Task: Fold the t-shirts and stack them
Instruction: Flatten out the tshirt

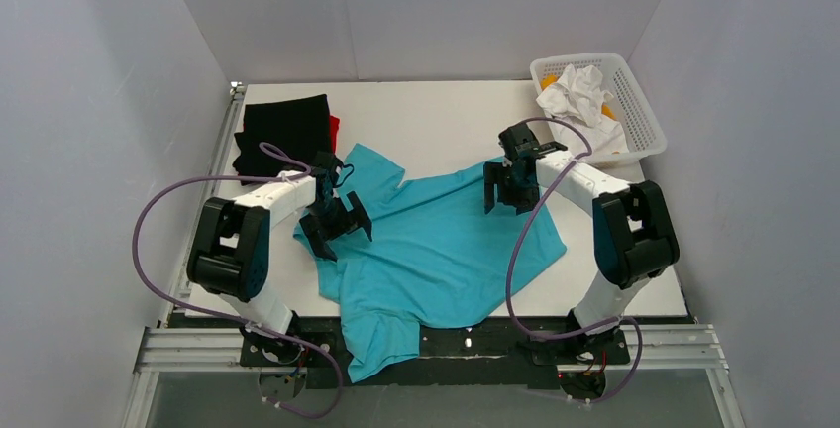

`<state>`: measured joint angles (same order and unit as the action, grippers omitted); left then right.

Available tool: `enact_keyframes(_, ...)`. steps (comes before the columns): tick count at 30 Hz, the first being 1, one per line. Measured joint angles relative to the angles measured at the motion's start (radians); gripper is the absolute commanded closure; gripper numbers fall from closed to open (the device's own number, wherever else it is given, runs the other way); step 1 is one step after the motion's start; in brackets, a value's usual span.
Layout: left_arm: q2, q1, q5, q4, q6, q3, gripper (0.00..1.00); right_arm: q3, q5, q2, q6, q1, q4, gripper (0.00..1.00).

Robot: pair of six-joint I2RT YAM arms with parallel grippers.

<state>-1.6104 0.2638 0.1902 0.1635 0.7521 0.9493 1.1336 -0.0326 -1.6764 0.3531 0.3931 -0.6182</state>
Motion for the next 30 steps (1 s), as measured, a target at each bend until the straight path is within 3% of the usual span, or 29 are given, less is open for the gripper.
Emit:
enact_keyframes(6,-0.143,-0.011,-0.005,0.053,0.000,0.091,0.00,0.044,0.002,-0.131,0.035,-0.008,0.025,0.18)
enact_keyframes(11,-0.312,-0.034,-0.005,0.174,-0.006,0.272,0.00,0.208,-0.012,-0.253,0.063,-0.063,-0.019,0.18)
enact_keyframes(22,-0.710,-0.117,0.004,0.403,-0.074,0.918,0.00,0.617,-0.040,-0.503,0.053,-0.176,-0.074,0.18)
enact_keyframes(26,-0.698,-0.118,0.008,0.361,-0.104,0.924,0.01,0.660,-0.043,-0.493,0.032,-0.175,-0.091,0.18)
enact_keyframes(30,-0.572,-0.105,0.000,0.255,-0.139,0.753,0.00,0.557,-0.042,-0.377,0.030,-0.161,-0.082,0.17)
